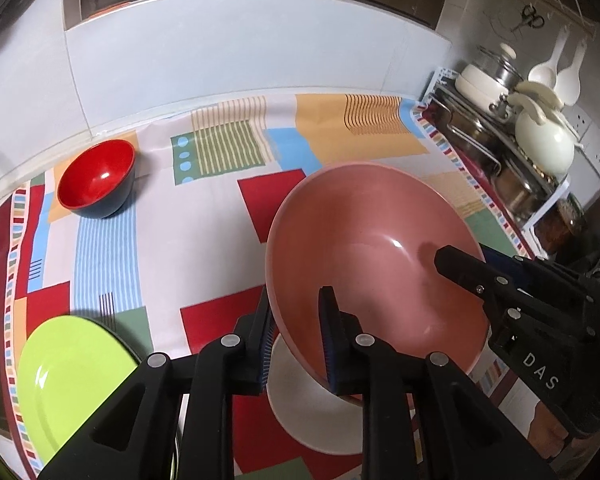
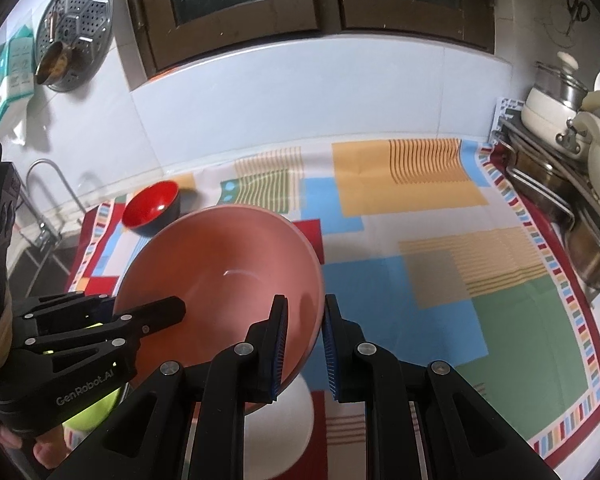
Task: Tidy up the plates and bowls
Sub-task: 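Lift the pink bowl with both grippers and carry it over the white bowl, then lower the pink bowl into the white bowl and open both grippers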
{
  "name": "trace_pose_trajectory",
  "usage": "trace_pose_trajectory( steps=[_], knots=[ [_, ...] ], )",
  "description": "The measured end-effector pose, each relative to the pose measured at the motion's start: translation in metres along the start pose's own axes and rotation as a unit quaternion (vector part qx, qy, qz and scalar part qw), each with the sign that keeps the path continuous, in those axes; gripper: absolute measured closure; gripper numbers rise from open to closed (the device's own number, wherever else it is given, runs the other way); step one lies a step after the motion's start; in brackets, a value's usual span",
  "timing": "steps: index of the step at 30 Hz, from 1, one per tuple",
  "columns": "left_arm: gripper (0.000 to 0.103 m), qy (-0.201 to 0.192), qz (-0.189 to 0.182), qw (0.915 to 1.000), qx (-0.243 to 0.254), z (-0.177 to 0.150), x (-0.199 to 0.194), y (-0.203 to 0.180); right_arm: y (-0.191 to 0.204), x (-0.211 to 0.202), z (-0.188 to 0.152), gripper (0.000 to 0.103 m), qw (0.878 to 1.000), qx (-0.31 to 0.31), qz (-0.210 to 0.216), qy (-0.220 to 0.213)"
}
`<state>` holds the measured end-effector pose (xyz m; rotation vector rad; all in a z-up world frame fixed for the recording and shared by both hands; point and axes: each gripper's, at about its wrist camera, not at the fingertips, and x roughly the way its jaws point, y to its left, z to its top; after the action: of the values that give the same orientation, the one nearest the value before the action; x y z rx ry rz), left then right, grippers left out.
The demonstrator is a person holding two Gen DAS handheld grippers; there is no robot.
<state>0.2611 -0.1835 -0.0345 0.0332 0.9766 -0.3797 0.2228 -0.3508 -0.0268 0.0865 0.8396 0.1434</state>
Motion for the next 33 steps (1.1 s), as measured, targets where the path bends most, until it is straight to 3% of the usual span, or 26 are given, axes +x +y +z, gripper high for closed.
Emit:
trace_pose_trajectory(
  steps=[12,33],
  knots=[
    [0.08,0.042,-0.002,0.9991,-0.006,-0.035,0.011,0.001,0.001,0.006,-0.03,0.084,0.999,-0.012,0.012,0.052],
    [0.08,0.074,0.0,0.9973,0.001,-0.056,0.028,0.001,0.003,0.027,-0.057,0.084,0.994,-0.02,0.009,0.109]
  ],
)
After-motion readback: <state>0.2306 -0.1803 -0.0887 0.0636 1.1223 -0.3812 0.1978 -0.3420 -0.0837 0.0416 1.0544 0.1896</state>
